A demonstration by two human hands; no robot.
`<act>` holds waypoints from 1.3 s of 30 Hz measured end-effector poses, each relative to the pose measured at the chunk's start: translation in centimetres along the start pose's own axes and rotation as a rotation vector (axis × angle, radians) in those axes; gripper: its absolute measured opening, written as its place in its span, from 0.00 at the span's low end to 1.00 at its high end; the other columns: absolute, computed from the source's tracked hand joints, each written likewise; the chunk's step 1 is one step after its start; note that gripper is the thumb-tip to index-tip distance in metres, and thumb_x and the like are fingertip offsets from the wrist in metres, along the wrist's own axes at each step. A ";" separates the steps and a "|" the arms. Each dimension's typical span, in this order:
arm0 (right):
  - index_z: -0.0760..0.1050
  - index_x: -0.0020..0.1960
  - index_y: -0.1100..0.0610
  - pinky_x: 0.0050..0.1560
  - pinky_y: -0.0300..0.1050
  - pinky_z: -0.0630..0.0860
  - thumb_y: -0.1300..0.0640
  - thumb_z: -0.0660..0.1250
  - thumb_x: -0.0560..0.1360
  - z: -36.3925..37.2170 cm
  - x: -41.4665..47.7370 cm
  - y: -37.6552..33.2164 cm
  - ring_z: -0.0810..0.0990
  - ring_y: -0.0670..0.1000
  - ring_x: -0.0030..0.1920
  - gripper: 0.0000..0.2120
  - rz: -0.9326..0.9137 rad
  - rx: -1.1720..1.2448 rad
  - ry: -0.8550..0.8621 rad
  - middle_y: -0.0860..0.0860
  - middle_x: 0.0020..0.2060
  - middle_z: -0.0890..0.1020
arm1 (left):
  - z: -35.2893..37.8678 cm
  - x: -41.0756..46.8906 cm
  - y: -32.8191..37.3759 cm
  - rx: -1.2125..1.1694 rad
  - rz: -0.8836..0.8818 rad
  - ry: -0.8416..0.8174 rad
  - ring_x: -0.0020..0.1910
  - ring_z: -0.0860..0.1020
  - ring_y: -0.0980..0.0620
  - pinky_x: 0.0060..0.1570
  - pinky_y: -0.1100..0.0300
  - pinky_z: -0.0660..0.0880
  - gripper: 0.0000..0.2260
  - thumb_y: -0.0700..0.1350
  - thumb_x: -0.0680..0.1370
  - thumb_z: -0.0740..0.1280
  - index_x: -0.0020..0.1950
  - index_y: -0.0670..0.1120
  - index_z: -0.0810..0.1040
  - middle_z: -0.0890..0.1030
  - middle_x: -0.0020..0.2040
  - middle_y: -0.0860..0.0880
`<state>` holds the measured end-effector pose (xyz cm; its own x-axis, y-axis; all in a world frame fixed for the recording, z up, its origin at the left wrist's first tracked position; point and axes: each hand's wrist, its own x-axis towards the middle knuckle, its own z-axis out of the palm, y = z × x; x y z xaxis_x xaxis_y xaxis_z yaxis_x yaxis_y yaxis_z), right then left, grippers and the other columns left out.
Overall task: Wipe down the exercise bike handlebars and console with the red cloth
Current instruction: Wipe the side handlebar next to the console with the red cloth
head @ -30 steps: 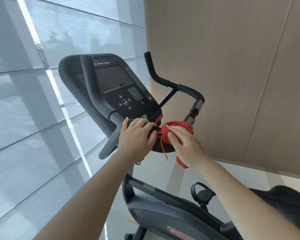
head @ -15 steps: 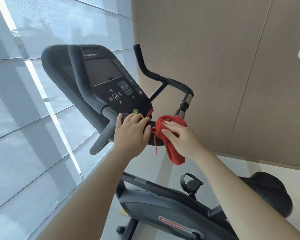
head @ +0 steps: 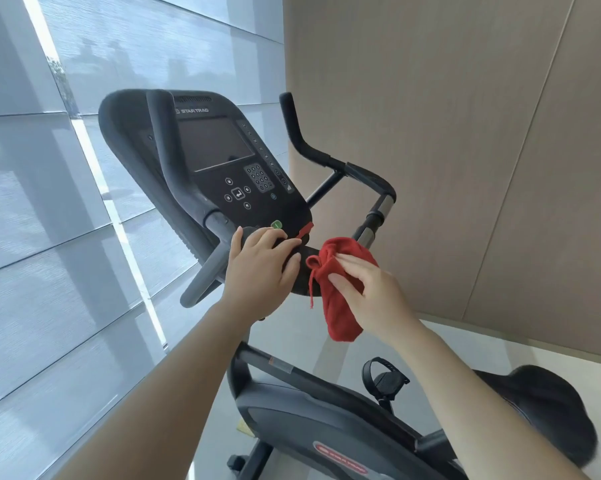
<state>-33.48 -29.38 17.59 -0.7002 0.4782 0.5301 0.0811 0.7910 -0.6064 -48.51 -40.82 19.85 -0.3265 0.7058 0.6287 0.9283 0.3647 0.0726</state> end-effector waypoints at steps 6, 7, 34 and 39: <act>0.75 0.63 0.49 0.57 0.34 0.66 0.48 0.59 0.78 -1.2 1.9 -0.6 0.74 0.44 0.58 0.16 0.039 -0.078 -0.092 0.44 0.60 0.78 | -1.0 0.7 -1.2 0.083 0.109 -0.087 0.61 0.73 0.50 0.66 0.45 0.60 0.26 0.58 0.77 0.42 0.61 0.55 0.76 0.77 0.56 0.53; 0.76 0.61 0.50 0.54 0.32 0.67 0.49 0.60 0.78 -1.5 2.2 -0.7 0.76 0.44 0.55 0.14 0.034 -0.097 -0.065 0.45 0.57 0.80 | -1.4 1.2 -1.6 0.084 0.121 -0.090 0.60 0.74 0.50 0.64 0.47 0.63 0.27 0.58 0.77 0.42 0.61 0.55 0.77 0.78 0.55 0.53; 0.70 0.66 0.49 0.56 0.39 0.67 0.52 0.56 0.80 4.7 0.8 -7.1 0.72 0.45 0.59 0.16 0.285 -0.220 0.158 0.44 0.62 0.75 | -0.6 1.9 -6.8 -0.068 0.224 0.058 0.43 0.75 0.43 0.64 0.46 0.62 0.23 0.53 0.78 0.45 0.51 0.48 0.80 0.77 0.43 0.47; 0.64 0.70 0.45 0.60 0.48 0.72 0.48 0.54 0.80 4.1 0.9 -6.9 0.74 0.50 0.61 0.18 0.328 -0.162 0.041 0.44 0.66 0.71 | -0.5 1.9 -6.7 -0.062 0.215 0.078 0.43 0.75 0.44 0.63 0.46 0.63 0.22 0.52 0.78 0.46 0.51 0.49 0.80 0.77 0.43 0.48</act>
<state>-37.56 -35.99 19.78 -0.5892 0.7290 0.3485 0.4104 0.6416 -0.6480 -55.20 -42.24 20.93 -0.1074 0.7135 0.6924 0.9850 0.1710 -0.0233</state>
